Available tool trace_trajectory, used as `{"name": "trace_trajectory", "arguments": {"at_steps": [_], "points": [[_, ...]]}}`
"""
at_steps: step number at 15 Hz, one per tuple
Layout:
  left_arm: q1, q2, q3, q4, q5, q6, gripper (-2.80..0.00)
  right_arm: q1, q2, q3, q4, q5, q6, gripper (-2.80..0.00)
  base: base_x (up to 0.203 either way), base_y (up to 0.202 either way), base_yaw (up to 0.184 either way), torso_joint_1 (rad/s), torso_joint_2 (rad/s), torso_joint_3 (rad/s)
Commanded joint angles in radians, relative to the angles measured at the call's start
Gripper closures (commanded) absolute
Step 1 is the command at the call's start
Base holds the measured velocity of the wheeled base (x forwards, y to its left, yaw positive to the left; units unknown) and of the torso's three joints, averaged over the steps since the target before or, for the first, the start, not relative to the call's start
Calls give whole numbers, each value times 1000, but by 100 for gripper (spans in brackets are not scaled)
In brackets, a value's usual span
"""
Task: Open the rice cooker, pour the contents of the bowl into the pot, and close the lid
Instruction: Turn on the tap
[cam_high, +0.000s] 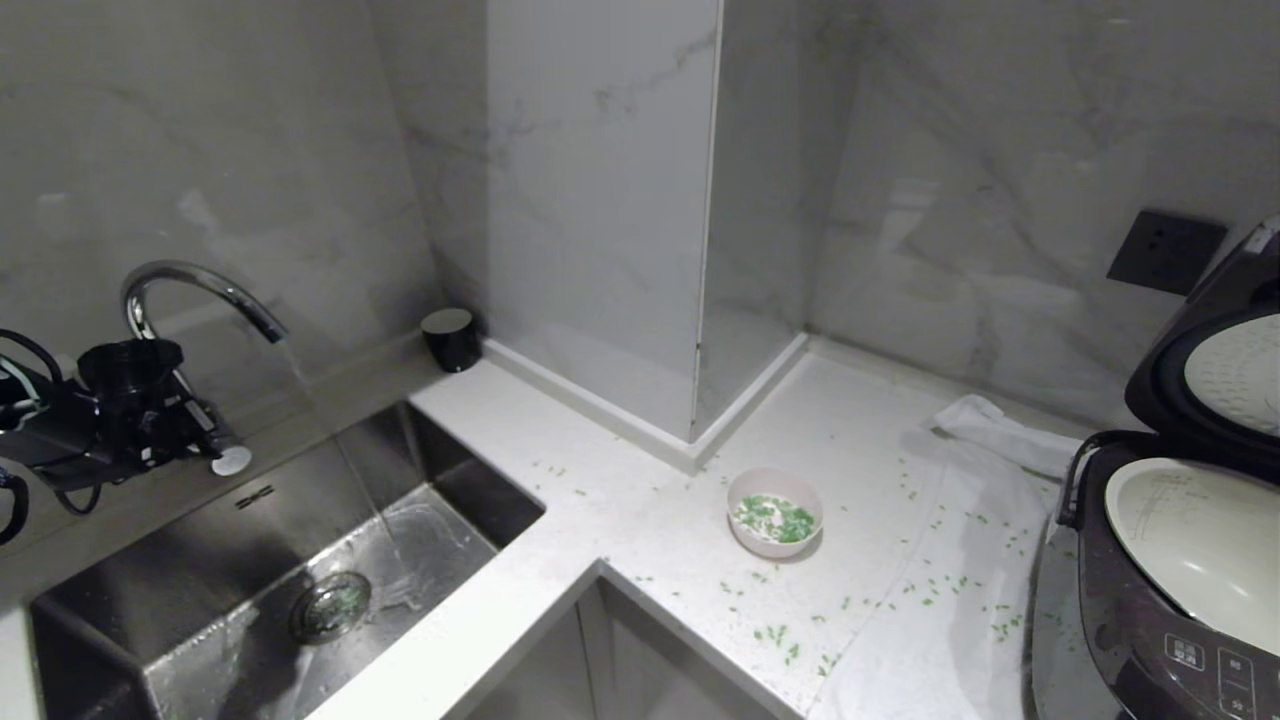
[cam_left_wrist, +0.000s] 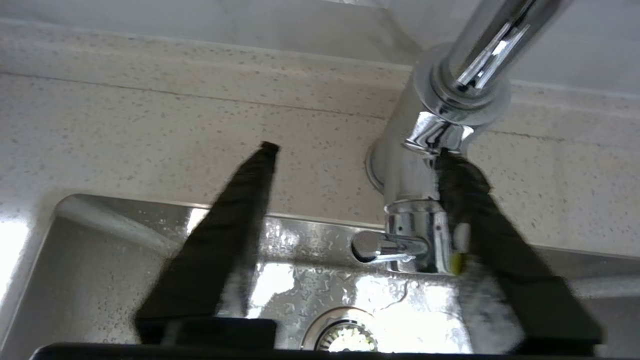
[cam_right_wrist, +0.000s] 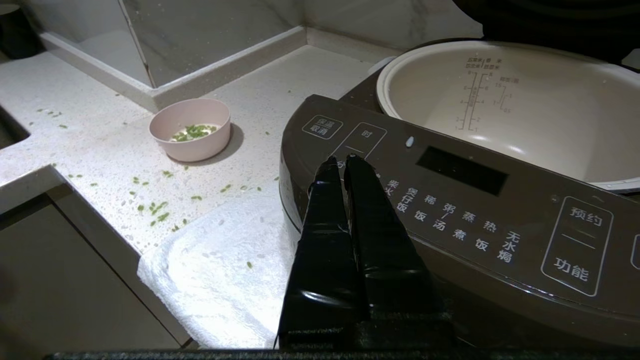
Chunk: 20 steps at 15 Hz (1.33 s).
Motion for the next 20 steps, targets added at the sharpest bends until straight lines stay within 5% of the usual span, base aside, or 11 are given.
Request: {"name": "trace_trajectory", "arguments": {"at_steps": [1,9,12,16,20], "points": [[-1,-11,8,-4,1,-4,-280,0,0,1,0,0,0,0,0,0,0,0,0,0],[-23,-139,185,-7,-10,-32,-280,0,0,-1,0,0,0,0,0,0,0,0,0,0],[-53,-220,345,-14,-15,-61,-280,0,0,1,0,0,0,0,0,0,0,0,0,0],[-89,-433,633,-101,-152,-67,-280,0,-1,-1,0,0,0,0,0,0,0,0,0,0],[-211,-631,904,-265,-217,-62,-280,0,0,1,0,0,0,0,0,0,0,0,0,0]]}}
